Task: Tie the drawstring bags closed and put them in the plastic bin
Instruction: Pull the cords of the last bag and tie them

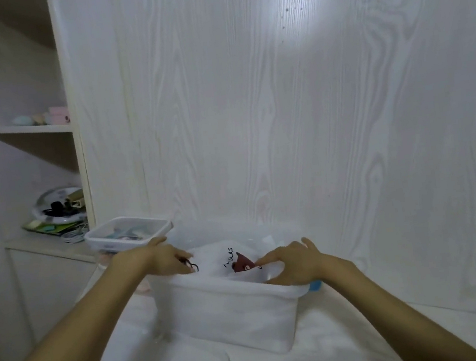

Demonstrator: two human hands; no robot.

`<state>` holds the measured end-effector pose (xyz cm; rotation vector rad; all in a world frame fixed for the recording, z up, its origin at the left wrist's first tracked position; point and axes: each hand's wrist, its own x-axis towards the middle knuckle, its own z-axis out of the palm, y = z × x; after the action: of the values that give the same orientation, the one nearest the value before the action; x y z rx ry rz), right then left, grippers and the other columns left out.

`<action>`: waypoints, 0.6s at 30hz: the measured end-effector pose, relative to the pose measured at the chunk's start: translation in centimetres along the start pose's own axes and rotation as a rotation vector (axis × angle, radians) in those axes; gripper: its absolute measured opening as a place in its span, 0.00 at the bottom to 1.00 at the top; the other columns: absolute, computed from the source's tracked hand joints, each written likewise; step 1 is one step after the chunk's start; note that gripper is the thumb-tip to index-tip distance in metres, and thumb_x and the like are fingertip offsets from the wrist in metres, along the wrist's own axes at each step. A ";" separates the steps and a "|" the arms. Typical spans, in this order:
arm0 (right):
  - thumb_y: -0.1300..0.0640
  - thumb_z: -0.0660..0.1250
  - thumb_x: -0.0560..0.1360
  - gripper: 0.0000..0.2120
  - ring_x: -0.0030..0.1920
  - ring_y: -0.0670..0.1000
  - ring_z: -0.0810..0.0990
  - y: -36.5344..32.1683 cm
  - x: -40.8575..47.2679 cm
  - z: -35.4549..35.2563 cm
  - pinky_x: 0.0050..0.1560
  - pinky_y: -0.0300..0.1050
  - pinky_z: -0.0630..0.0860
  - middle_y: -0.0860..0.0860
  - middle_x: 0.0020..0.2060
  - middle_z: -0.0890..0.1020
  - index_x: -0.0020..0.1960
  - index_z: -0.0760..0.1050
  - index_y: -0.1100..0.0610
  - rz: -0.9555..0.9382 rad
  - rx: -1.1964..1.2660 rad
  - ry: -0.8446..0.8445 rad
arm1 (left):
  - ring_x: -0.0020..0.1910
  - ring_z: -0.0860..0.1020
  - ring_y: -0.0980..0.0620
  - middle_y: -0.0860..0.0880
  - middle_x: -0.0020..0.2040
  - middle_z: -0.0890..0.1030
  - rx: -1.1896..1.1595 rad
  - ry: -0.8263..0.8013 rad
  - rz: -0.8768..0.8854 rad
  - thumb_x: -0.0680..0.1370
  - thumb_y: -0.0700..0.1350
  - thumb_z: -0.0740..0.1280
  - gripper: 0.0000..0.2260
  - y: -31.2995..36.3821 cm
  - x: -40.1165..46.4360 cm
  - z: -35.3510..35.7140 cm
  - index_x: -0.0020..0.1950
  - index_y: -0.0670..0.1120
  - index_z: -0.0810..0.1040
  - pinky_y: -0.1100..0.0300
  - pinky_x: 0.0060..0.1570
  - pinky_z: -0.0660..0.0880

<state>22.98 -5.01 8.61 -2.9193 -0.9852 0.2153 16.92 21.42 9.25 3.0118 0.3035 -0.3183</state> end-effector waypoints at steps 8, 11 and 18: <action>0.40 0.62 0.76 0.24 0.73 0.52 0.62 -0.6 -2.3 0.0 0.73 0.57 0.53 0.46 0.72 0.67 0.70 0.66 0.44 0.019 0.154 0.186 | 0.71 0.66 0.46 0.48 0.73 0.67 -0.395 0.430 0.031 0.75 0.64 0.63 0.32 0.6 -3.1 1.5 0.75 0.52 0.62 0.51 0.68 0.65; 0.47 0.65 0.76 0.16 0.68 0.50 0.67 -0.7 -4.0 0.5 0.70 0.51 0.60 0.46 0.64 0.75 0.62 0.75 0.47 -0.065 0.283 0.607 | 0.65 0.73 0.45 0.47 0.67 0.75 -0.521 0.630 0.011 0.78 0.61 0.59 0.24 -0.5 -5.8 1.8 0.70 0.50 0.70 0.51 0.62 0.70; 0.55 0.68 0.72 0.06 0.44 0.40 0.72 -7.7 -9.6 4.0 0.46 0.34 0.70 0.36 0.39 0.78 0.45 0.81 0.46 -0.496 0.428 0.765 | 0.67 0.69 0.39 0.41 0.70 0.70 -0.387 0.561 -0.388 0.78 0.46 0.65 0.23 -10.2 -11.7 8.2 0.72 0.44 0.67 0.48 0.64 0.69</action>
<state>10.20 -4.65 6.51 -1.9992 -1.2427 -0.5862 1.99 28.24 2.99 2.5754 0.8794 0.5168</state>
